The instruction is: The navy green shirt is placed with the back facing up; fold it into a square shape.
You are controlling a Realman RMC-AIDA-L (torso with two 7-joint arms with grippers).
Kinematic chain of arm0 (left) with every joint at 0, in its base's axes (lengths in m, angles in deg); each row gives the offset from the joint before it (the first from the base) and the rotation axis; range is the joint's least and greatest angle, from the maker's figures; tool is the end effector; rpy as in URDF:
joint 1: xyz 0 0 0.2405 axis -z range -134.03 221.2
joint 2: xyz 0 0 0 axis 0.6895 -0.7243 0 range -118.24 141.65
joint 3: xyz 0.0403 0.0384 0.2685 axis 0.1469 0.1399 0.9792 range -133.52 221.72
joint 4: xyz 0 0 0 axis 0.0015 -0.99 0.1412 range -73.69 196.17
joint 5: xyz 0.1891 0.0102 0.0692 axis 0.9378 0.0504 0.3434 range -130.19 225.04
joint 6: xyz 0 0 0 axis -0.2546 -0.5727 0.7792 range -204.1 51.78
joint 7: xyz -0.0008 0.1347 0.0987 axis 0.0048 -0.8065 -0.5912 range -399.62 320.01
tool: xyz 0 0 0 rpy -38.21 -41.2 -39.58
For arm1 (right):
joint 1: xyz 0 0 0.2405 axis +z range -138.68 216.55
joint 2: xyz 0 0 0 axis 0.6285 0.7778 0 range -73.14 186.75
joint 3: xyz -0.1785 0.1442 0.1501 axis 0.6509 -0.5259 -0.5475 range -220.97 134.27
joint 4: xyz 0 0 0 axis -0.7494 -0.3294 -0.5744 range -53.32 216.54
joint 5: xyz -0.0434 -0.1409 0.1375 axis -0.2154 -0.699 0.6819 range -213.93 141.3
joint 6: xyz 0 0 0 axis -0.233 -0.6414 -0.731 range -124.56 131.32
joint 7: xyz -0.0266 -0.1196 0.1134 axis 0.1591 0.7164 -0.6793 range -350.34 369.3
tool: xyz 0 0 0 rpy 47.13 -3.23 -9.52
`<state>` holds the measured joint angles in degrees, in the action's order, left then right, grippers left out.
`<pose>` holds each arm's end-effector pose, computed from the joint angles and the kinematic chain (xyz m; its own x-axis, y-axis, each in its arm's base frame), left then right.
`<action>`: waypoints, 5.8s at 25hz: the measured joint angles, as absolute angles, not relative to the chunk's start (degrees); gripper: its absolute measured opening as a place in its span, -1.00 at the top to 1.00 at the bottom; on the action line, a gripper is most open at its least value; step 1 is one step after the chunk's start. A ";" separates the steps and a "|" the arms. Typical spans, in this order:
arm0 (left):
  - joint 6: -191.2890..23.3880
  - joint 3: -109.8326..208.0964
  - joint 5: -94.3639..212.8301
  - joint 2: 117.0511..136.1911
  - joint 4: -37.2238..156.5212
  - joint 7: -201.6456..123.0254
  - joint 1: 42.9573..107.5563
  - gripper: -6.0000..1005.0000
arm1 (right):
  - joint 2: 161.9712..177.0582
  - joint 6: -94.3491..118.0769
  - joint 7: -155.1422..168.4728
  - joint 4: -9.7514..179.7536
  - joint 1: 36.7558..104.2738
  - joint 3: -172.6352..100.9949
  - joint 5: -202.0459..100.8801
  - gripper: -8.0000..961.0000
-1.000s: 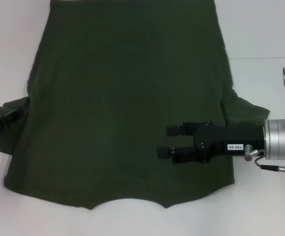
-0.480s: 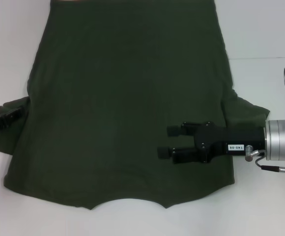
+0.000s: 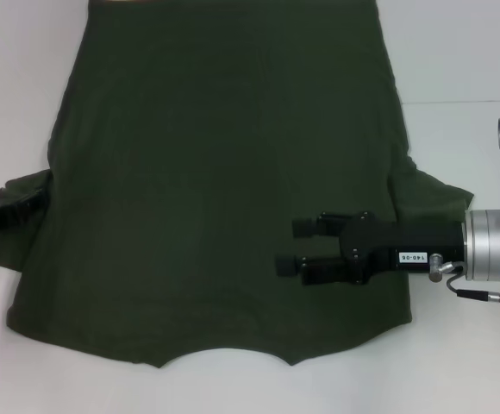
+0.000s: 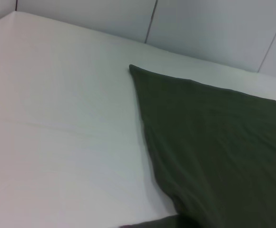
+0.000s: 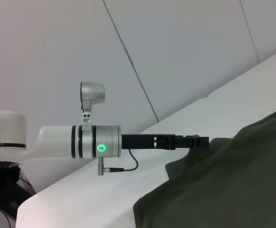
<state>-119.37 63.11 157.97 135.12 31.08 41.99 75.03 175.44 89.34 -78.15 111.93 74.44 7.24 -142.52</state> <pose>-0.3746 0.3965 -0.0038 0.4685 0.4816 0.7407 0.8681 -0.0953 -0.4871 0.2235 0.3483 -0.0612 0.7221 -0.4702 -0.5075 -0.5195 -0.8529 0.0510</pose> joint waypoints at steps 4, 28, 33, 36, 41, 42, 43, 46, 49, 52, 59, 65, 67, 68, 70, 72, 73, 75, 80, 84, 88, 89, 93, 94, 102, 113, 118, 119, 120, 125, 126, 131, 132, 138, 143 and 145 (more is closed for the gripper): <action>-119.96 63.17 158.02 135.21 30.87 42.21 74.49 -0.80 | 175.45 89.33 -78.14 112.02 74.44 7.23 -142.48 -0.89; -123.28 63.26 158.63 135.19 28.98 43.95 72.30 -0.79 | 175.45 89.66 -77.64 111.95 74.26 7.28 -142.39 -0.89; -123.06 63.56 160.21 135.07 28.40 43.99 72.24 -0.47 | 175.45 89.78 -77.62 111.94 74.18 7.28 -142.32 -0.89; -123.16 63.67 160.21 135.07 28.16 43.99 72.24 -0.32 | 175.45 89.81 -77.62 112.11 74.18 7.28 -142.29 -0.89; -122.70 63.68 160.21 135.08 28.01 43.99 72.25 -0.14 | 175.45 89.88 -77.58 112.21 74.18 7.26 -142.26 -0.89; -122.59 63.72 160.20 135.08 28.01 43.99 72.34 -0.10 | 175.45 89.88 -77.57 112.20 74.18 7.24 -142.24 -0.89; -122.56 63.72 160.20 135.07 28.01 43.98 72.39 -0.07 | 175.45 89.88 -77.54 112.19 74.18 7.22 -142.23 -0.89; -121.96 63.91 160.19 134.99 28.01 43.98 72.66 0.09 | 175.52 89.88 -77.52 112.19 74.18 7.19 -142.21 -0.89; -120.75 64.85 160.18 135.01 28.01 43.97 72.78 0.33 | 175.54 89.88 -77.52 112.15 74.18 7.18 -142.21 -0.89; -120.45 65.09 160.18 135.04 28.02 43.96 72.83 0.59 | 175.54 89.87 -77.53 112.12 74.18 7.15 -142.21 -0.89; -120.36 65.12 160.18 135.03 27.71 44.18 72.93 0.97 | 175.54 89.74 -77.53 112.11 74.18 7.09 -142.14 -0.89; -120.76 65.17 160.18 135.04 25.75 45.65 72.29 0.99 | 175.54 89.46 -77.53 111.97 74.18 7.10 -142.12 -0.89; -120.98 65.26 160.18 135.07 25.22 46.13 72.06 0.99 | 175.53 89.43 -77.53 111.93 74.13 7.10 -142.12 -0.89; -121.02 65.35 160.18 135.07 25.05 46.38 71.97 0.99 | 175.53 89.43 -77.53 111.93 74.08 7.10 -142.10 -0.89; -121.05 65.80 160.18 135.05 24.75 46.68 71.79 0.99 | 175.54 89.43 -77.53 111.93 74.02 7.10 -142.08 -0.89; -121.06 66.12 160.18 135.04 24.34 46.80 71.72 0.99 | 175.54 89.41 -77.53 112.00 73.94 7.10 -142.05 -0.89; -121.05 66.15 160.18 135.03 24.11 46.86 71.69 0.99 | 175.57 89.41 -77.53 112.08 73.90 7.10 -142.05 -0.89; -121.03 66.16 160.18 135.06 23.51 47.16 71.62 0.99 | 175.60 89.42 -77.53 112.20 73.86 7.10 -142.04 -0.89; -120.97 66.11 160.18 135.27 20.65 48.50 71.00 0.99 | 175.62 89.41 -77.53 112.23 73.83 7.10 -141.80 -0.89; -121.09 66.18 160.18 135.35 18.40 49.68 70.36 0.99 | 175.62 89.42 -77.39 112.26 73.83 7.10 -141.44 -0.89; -121.09 66.25 160.63 135.37 17.13 49.89 70.16 0.99 | 175.62 89.42 -77.33 112.23 73.83 7.10 -141.42 -0.89; -121.03 66.26 160.99 135.37 16.87 50.01 70.20 0.99 | 175.62 89.42 -77.32 112.20 73.83 7.10 -141.42 -0.89; -120.69 66.47 161.70 135.31 16.21 50.36 70.54 0.99 | 175.71 89.42 -77.30 112.10 73.94 7.10 -141.37 -0.89; -120.64 66.52 161.72 135.24 16.03 50.39 70.59 0.99 | 175.73 89.43 -77.30 112.09 73.96 7.10 -141.36 -0.89; -120.58 66.71 161.77 135.06 13.42 50.46 70.76 0.99 | 176.03 89.33 -77.26 112.11 74.07 7.10 -141.33 -0.89; -120.99 67.12 162.95 134.98 12.72 50.53 71.67 0.99 | 176.15 89.24 -77.26 112.07 74.03 7.10 -141.24 -0.89; -123.97 70.02 164.13 135.36 11.24 54.31 70.69 0.99 | 176.14 89.24 -77.26 112.13 73.88 7.10 -141.24 -0.89; -126.62 70.45 164.93 135.45 10.06 56.12 70.29 0.99 | 176.14 89.25 -77.26 112.15 73.86 7.10 -141.24 -0.89; -128.74 70.46 165.45 135.48 9.32 57.34 70.15 0.99 | 176.14 89.24 -77.26 112.15 73.85 7.10 -141.24 -0.89; -137.79 70.70 166.78 135.55 6.90 61.41 69.90 0.99 | 176.14 89.18 -76.87 111.98 73.81 7.10 -141.24 -0.88; -139.05 70.86 166.69 135.57 6.89 61.92 69.98 0.99 | 176.14 89.16 -76.85 111.97 73.78 7.09 -141.24 -0.88; -141.85 74.97 165.32 135.85 8.40 65.05 70.71 0.98 | 176.15 89.10 -76.52 111.94 73.71 6.40 -141.25 -0.86; -141.74 76.03 164.77 135.92 9.10 65.27 70.85 0.97 | 176.15 89.09 -76.39 111.93 73.69 6.27 -141.25 -0.86; -141.38 78.70 162.11 135.96 15.64 63.59 72.92 0.94 | 176.23 89.50 -76.06 111.90 73.57 6.02 -141.25 -0.65; -141.62 79.52 158.69 136.06 18.63 61.99 73.29 0.92 | 176.24 89.56 -76.04 111.83 73.56 5.91 -141.25 -0.65; -141.79 79.52 157.08 135.98 19.86 61.90 73.41 0.91 | 176.24 89.58 -76.04 111.83 73.56 5.87 -141.25 -0.65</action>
